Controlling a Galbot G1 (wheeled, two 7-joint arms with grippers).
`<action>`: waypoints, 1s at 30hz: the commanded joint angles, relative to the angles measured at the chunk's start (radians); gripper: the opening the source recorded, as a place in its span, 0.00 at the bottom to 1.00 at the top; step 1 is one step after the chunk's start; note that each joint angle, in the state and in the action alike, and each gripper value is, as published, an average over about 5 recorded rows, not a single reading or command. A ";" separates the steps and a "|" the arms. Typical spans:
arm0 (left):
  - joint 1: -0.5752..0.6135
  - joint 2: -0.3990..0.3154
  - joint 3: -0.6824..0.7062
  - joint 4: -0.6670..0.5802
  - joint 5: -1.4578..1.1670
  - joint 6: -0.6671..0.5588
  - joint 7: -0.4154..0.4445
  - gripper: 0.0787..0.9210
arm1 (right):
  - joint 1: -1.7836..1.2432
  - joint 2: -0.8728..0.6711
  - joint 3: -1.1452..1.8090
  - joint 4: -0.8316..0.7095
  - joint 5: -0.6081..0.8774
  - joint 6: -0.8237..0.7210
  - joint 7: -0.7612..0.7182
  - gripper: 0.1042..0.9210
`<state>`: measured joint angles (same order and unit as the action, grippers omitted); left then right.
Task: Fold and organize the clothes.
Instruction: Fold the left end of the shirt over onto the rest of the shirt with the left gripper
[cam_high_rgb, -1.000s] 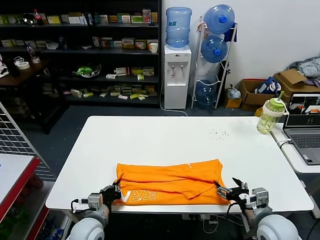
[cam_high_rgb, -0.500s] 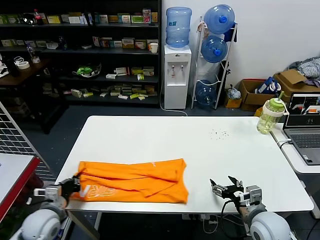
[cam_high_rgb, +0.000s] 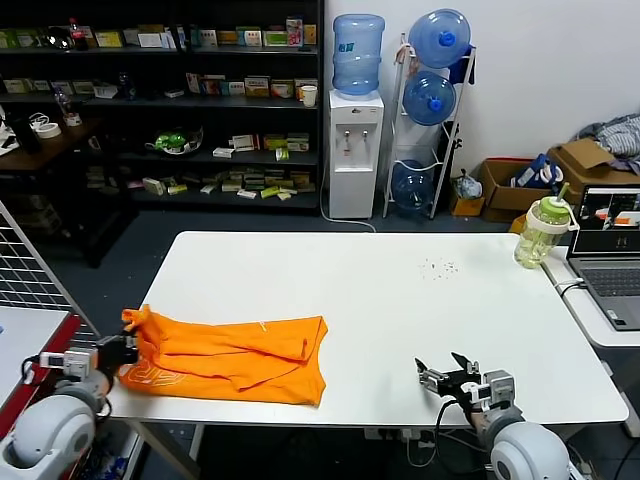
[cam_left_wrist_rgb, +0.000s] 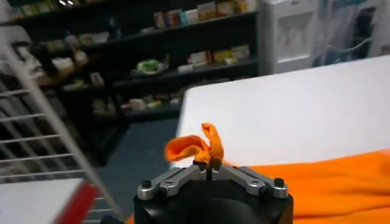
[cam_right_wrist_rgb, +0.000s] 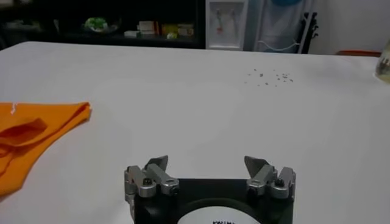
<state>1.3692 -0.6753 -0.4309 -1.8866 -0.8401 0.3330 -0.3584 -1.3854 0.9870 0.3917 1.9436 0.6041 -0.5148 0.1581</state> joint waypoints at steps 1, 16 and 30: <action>-0.229 -0.287 0.392 -0.179 -0.203 0.113 -0.191 0.02 | -0.014 0.015 0.008 0.002 -0.014 -0.002 0.005 0.88; -0.378 -0.380 0.528 -0.104 -0.168 0.129 -0.231 0.02 | -0.012 0.044 0.004 -0.032 -0.031 -0.001 0.006 0.88; -0.342 -0.363 0.467 -0.099 -0.133 0.160 -0.184 0.08 | -0.001 0.036 -0.002 -0.039 -0.023 -0.001 0.003 0.88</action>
<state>1.0367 -1.0340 0.0467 -1.9732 -0.9676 0.4725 -0.5539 -1.3869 1.0217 0.3877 1.9075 0.5818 -0.5158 0.1637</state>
